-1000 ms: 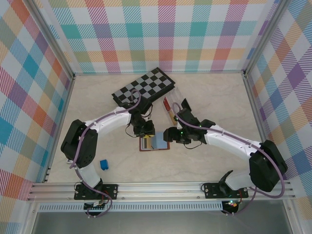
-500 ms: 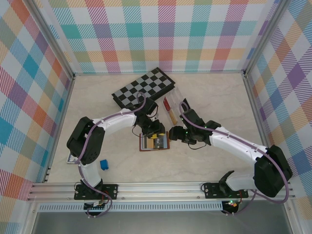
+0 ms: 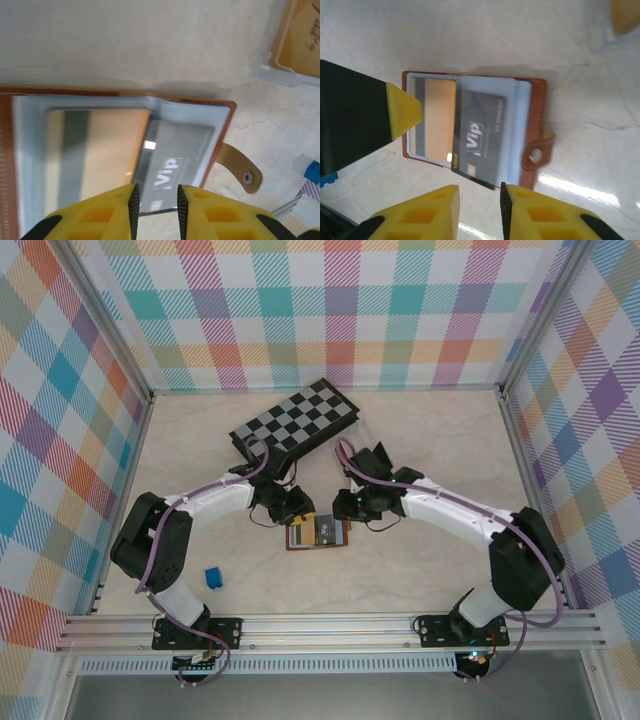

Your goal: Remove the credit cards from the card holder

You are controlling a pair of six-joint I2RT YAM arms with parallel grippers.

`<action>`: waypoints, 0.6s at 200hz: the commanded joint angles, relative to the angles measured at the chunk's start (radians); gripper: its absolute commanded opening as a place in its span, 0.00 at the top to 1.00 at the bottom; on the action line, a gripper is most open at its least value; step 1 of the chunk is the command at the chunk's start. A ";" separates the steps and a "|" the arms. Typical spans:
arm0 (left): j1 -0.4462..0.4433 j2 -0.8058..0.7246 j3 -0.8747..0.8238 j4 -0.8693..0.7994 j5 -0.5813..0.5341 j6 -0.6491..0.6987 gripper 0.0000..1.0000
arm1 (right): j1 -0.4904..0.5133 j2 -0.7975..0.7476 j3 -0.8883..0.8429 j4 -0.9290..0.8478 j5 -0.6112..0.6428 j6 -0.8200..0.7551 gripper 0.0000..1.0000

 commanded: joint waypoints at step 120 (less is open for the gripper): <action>0.008 0.039 -0.098 0.192 0.130 -0.075 0.83 | 0.016 0.326 0.163 -0.148 -0.006 0.028 0.84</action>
